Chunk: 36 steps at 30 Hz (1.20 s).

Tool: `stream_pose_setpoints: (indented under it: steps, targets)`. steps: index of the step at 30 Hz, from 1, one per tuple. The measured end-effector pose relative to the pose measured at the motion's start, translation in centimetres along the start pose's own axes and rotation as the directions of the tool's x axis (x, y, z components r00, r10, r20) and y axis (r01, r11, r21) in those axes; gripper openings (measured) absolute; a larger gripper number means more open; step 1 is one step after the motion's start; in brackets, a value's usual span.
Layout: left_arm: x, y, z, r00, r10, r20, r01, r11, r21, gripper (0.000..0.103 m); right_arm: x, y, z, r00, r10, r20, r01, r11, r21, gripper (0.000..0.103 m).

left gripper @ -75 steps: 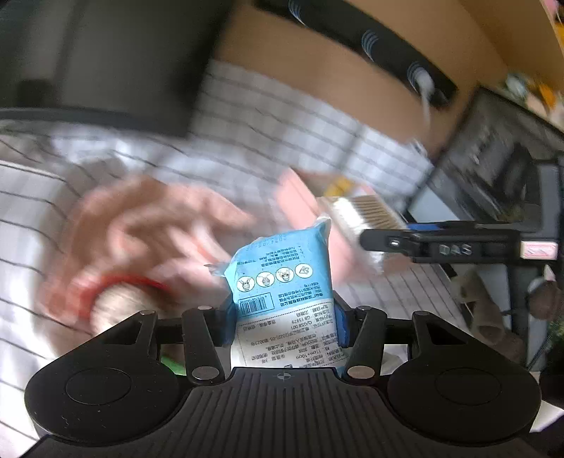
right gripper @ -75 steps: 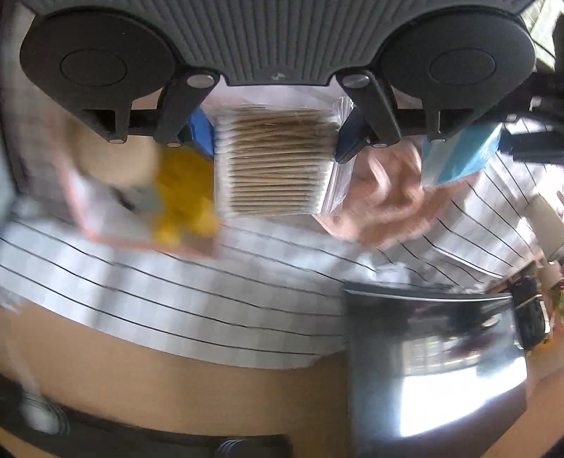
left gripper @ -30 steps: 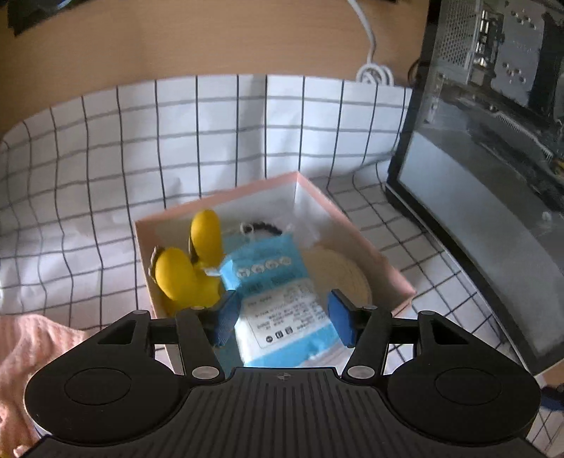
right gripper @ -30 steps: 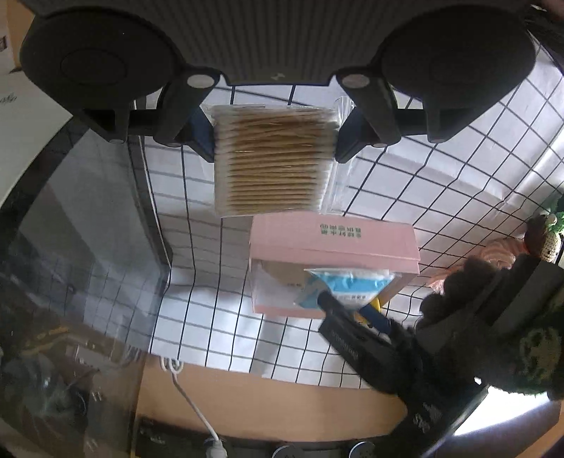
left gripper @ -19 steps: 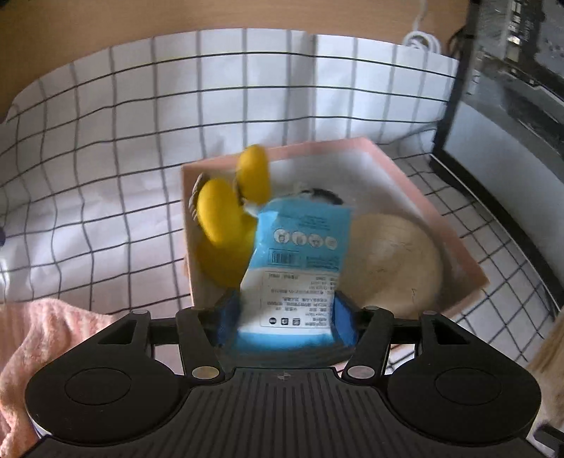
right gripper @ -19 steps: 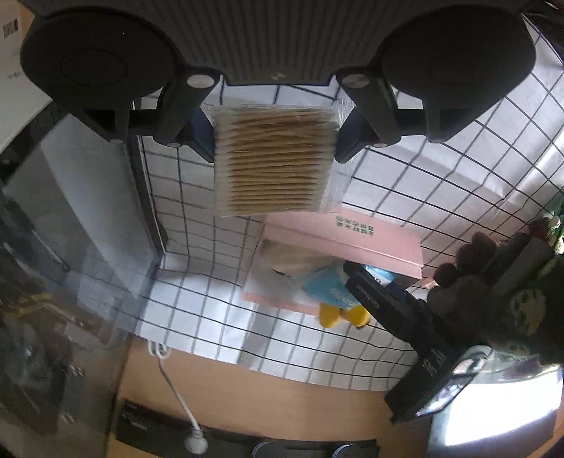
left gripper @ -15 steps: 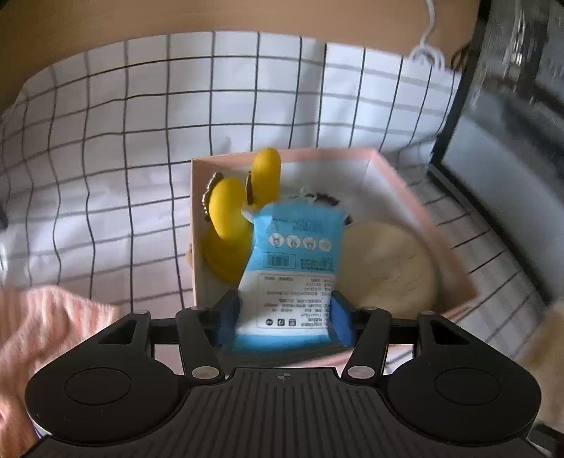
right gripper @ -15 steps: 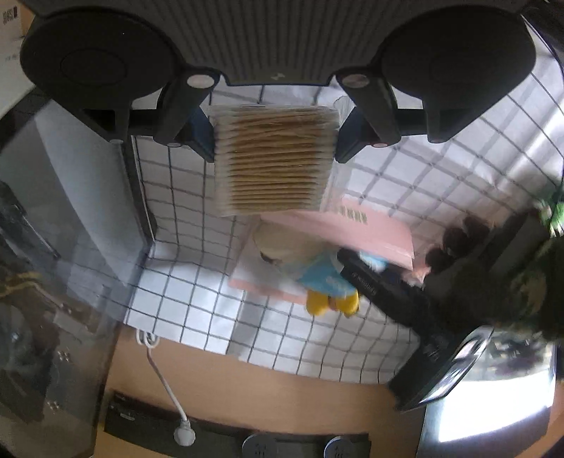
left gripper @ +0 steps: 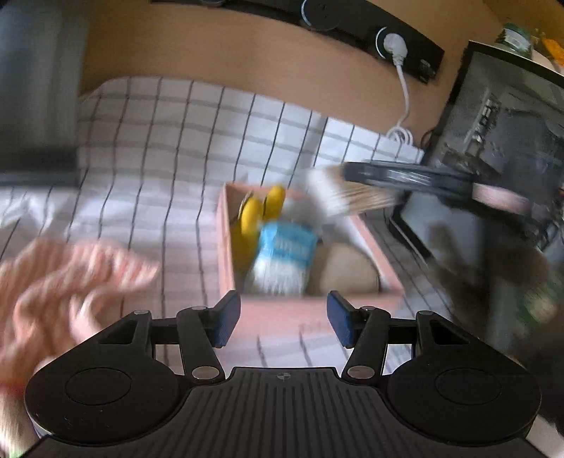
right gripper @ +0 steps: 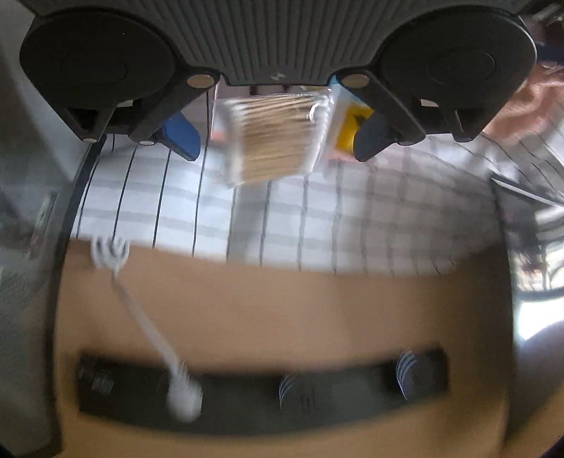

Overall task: Organize soft objects
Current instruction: 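Drop the cotton-swab pack into the pink box with the right tool, then grasp the crocheted doll in green with the left tool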

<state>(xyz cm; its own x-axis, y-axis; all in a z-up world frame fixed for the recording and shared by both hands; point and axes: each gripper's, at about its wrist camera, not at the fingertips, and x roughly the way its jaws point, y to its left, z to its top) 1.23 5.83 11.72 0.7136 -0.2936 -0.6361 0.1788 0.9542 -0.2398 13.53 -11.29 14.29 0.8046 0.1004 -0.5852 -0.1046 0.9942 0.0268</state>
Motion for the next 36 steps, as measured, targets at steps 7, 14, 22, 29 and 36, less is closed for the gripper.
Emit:
stream_pose_setpoints:
  steps: [7,14,22,29,36]
  targets:
    - [-6.6,2.8,-6.7,0.994,0.107,-0.030,-0.109,0.992,-0.066,0.059,-3.0,2.0,-5.2,0.999,0.001,-0.050,-0.005,0.997,-0.077,0.094]
    - [-13.1,8.1,-9.4,0.933,0.352,0.074,-0.328,0.918,-0.225,0.059,-8.0,6.2,-8.4,0.997,0.061,-0.043,-0.069,0.977,-0.202,0.098]
    - [-9.7,12.3,-8.4,0.930,0.364,-0.047,-0.362,0.890,-0.276,0.059,-11.2,12.5,-10.8,0.980,0.169,-0.102,-0.195,0.917,-0.348,0.098]
    - [-6.9,12.1,-8.7,0.907,0.412,-0.083,-0.420,0.882,-0.215,0.061,-11.4,13.2,-12.7,0.915,0.279,-0.292,-0.355,0.900,-0.253,0.098]
    - [-6.6,12.5,-8.9,0.907,0.410,-0.097,-0.421,0.880,-0.220,0.061,-8.9,12.6,-14.5,0.870,0.190,-0.455,-0.291,0.943,-0.162,0.098]
